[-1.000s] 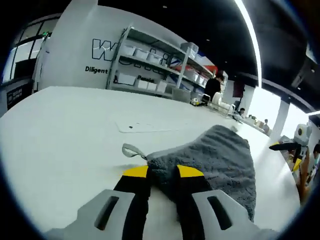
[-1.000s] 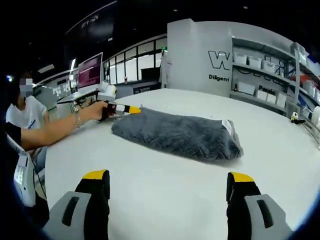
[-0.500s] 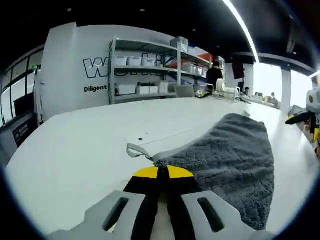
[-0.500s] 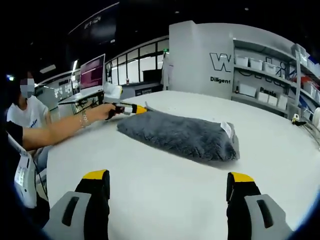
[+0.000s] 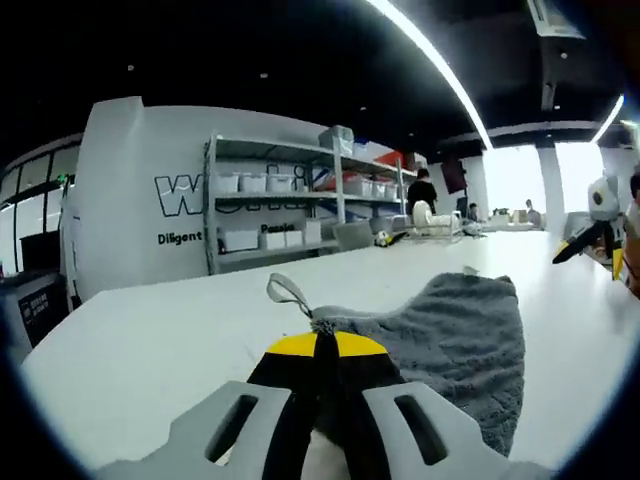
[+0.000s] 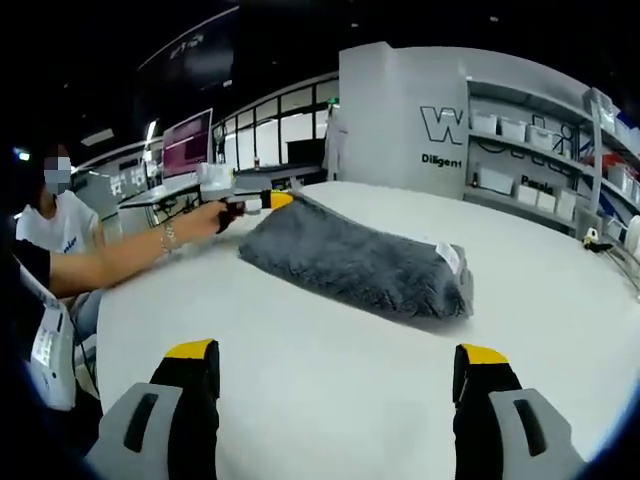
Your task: Open the folded towel by lifting each exposed corner and separating the folded layers until the towel lies flat within the target outline without major curled edges
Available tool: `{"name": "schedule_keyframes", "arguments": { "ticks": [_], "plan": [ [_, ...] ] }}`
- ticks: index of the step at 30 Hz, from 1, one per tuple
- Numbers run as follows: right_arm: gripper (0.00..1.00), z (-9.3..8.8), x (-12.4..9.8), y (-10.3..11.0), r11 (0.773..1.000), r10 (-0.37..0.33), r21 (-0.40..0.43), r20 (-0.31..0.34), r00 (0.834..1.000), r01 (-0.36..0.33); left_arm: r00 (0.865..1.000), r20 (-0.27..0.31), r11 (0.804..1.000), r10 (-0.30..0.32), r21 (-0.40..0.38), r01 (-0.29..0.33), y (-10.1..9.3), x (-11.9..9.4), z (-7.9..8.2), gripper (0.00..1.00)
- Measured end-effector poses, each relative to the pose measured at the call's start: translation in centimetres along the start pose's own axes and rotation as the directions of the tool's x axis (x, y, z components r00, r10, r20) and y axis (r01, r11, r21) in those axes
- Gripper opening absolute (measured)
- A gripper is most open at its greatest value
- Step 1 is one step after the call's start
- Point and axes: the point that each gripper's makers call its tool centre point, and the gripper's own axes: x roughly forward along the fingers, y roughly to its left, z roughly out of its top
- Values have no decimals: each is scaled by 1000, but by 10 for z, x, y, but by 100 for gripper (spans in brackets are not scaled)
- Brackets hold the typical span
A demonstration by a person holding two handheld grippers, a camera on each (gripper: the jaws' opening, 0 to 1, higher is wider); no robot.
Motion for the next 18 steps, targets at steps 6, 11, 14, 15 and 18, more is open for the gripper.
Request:
{"name": "schedule_keyframes", "arguments": {
  "ticks": [6,11,14,15,18],
  "plan": [
    [99,-1,-2,-5,1000,-12,4,-9,1000,12,989,85,980,-117,173,101,-30,-14,36,3],
    [99,0,-4,-2,1000,-15,-20,-21,1000,14,954,163,953,-253,209,217,-65,-31,58,3],
    [99,2,-6,-3,999,-25,-33,-24,999,24,942,146,930,-302,263,257,-80,-40,58,3],
    [99,2,-6,-3,999,-23,-35,-26,999,22,939,149,928,-311,259,267,-82,-42,59,3],
    [99,1,-6,0,999,-17,-44,-35,999,16,921,170,917,-352,261,302,-93,-55,66,3]
  ]
}}
